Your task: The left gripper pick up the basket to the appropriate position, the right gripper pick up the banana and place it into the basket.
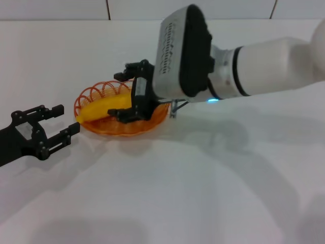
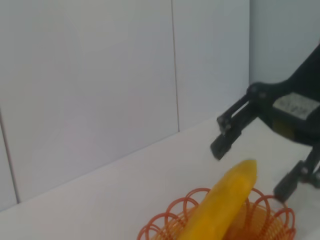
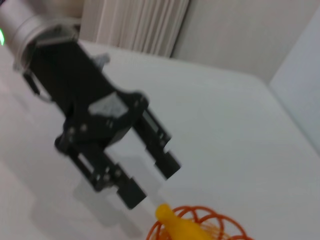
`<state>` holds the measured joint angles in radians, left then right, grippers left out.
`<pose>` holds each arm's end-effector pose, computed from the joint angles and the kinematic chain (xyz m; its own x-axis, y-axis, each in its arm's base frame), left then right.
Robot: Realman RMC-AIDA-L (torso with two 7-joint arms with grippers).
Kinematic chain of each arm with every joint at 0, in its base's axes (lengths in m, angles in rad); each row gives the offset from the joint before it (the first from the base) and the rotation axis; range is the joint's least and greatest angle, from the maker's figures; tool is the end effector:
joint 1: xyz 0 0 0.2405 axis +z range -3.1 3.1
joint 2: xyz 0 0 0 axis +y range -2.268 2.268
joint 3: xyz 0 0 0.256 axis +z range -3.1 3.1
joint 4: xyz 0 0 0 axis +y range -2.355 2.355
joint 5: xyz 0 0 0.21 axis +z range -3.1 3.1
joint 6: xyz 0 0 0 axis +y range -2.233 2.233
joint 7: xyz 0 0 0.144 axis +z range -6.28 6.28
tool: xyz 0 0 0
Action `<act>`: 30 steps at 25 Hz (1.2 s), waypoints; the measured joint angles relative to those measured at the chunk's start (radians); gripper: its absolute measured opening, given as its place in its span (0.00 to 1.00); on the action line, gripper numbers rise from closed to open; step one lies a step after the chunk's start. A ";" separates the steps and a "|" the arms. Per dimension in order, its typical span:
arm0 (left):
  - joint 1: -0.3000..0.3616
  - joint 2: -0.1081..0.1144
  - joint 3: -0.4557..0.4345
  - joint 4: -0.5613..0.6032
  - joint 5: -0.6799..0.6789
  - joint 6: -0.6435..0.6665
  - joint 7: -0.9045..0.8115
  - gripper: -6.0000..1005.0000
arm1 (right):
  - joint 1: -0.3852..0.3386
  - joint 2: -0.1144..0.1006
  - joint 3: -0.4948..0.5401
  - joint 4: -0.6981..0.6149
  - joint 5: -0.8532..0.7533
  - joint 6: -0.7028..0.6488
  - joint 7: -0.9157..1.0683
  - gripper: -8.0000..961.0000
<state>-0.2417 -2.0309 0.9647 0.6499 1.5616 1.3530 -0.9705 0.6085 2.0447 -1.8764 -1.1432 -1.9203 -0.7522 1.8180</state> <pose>-0.3272 0.2875 0.0134 0.8573 0.1301 0.4981 0.3973 -0.7825 -0.4794 0.1081 0.3585 -0.1014 0.9909 0.1051 -0.0841 0.0691 -0.9332 -0.3526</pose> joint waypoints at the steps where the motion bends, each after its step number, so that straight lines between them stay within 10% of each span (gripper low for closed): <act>1: 0.001 0.000 0.000 0.000 0.000 0.000 0.000 0.57 | -0.015 -0.001 0.009 -0.017 0.000 -0.010 -0.001 0.80; 16: 0.026 0.003 0.000 -0.003 0.000 0.000 -0.013 0.57 | -0.189 -0.004 0.465 0.073 0.244 -0.461 -0.302 0.81; 30: 0.029 0.004 0.000 -0.003 0.005 -0.006 -0.020 0.57 | -0.180 -0.006 0.543 0.296 0.236 -0.443 -0.383 0.81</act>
<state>-0.2124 -2.0273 0.9649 0.6473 1.5669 1.3473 -0.9909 0.4286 2.0385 -1.3330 -0.8475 -1.6846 -1.1948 1.4349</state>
